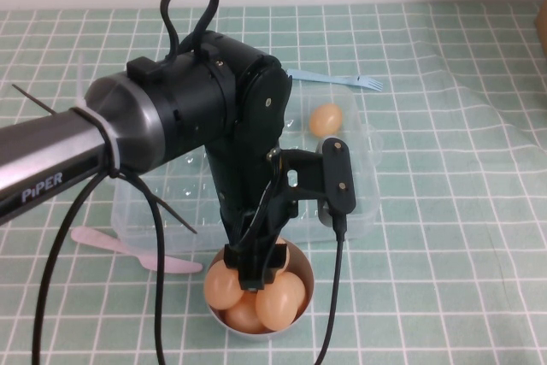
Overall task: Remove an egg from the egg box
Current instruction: Place the egg in the bowl
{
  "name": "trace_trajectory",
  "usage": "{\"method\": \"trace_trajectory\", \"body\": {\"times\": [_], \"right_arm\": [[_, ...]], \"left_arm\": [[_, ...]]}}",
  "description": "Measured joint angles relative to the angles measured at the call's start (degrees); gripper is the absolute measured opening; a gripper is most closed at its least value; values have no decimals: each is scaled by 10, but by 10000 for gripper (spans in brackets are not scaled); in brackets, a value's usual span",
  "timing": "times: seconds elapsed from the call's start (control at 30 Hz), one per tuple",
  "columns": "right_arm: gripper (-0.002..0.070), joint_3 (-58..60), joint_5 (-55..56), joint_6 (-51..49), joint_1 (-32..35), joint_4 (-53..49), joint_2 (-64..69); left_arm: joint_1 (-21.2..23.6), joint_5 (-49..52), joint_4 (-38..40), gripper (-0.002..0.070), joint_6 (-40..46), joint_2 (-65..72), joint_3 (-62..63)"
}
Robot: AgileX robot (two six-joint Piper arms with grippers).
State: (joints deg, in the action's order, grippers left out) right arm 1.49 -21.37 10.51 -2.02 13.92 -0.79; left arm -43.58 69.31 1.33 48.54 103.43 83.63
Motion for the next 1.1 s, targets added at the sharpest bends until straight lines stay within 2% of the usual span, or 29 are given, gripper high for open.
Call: {"method": "trace_trajectory", "body": {"times": [0.17,0.37,0.7,0.9,1.1], "right_arm": [[-17,0,0,0,0,0,0],[-17,0,0,0,0,0,0],[-17,0,0,0,0,0,0],[-17,0,0,0,0,0,0],[-17,0,0,0,0,0,0]], "left_arm": [[5,1,-1,394,0,0,0],[5,1,-1,457,0,0,0],[5,1,1,478,0,0,0],[5,1,2,539,0,0,0],[5,1,2,555,0,6,0]]}}
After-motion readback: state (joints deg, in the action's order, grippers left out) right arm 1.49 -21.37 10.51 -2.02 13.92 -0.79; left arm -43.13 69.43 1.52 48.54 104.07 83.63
